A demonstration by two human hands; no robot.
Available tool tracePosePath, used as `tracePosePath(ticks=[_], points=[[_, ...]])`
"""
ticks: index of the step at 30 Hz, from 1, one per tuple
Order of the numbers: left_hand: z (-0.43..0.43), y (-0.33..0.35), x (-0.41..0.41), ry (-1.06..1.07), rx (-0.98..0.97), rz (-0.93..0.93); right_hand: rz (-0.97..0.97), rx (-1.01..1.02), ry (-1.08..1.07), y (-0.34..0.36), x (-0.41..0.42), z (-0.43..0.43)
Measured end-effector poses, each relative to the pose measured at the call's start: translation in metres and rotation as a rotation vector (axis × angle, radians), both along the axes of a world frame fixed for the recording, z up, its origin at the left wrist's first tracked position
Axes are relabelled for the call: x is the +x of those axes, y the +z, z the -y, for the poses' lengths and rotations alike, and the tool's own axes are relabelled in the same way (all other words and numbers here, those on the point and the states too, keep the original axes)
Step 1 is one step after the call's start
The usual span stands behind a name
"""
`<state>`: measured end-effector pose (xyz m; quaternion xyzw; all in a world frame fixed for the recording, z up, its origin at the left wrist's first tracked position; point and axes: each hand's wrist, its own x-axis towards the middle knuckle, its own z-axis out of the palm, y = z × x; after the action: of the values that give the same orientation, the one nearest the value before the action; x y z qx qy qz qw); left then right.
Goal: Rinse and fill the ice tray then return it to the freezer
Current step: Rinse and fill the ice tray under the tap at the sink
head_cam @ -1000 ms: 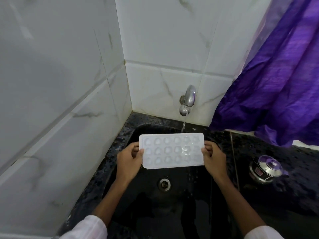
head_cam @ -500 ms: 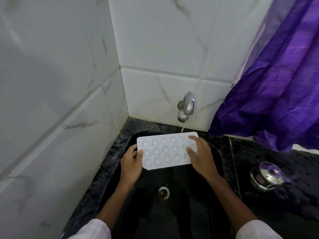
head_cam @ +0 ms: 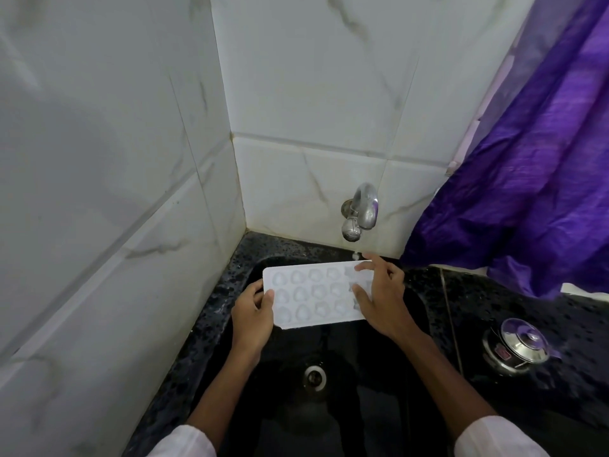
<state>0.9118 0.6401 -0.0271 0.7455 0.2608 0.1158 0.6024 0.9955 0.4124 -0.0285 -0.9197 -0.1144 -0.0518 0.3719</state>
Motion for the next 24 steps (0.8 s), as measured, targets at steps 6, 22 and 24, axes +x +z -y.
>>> tracePosePath(ticks=[6,22,24], points=[[0.002,0.002,-0.002,-0.009,-0.023,-0.012,0.083,-0.052,0.035,0.002,-0.003,-0.006],[0.015,0.006,-0.011,0.032,0.012,-0.005,0.091,-0.027,0.077,-0.002,-0.014,0.0],[0.016,0.007,-0.012,0.029,0.004,-0.005,0.122,-0.052,0.098,-0.001,-0.013,0.003]])
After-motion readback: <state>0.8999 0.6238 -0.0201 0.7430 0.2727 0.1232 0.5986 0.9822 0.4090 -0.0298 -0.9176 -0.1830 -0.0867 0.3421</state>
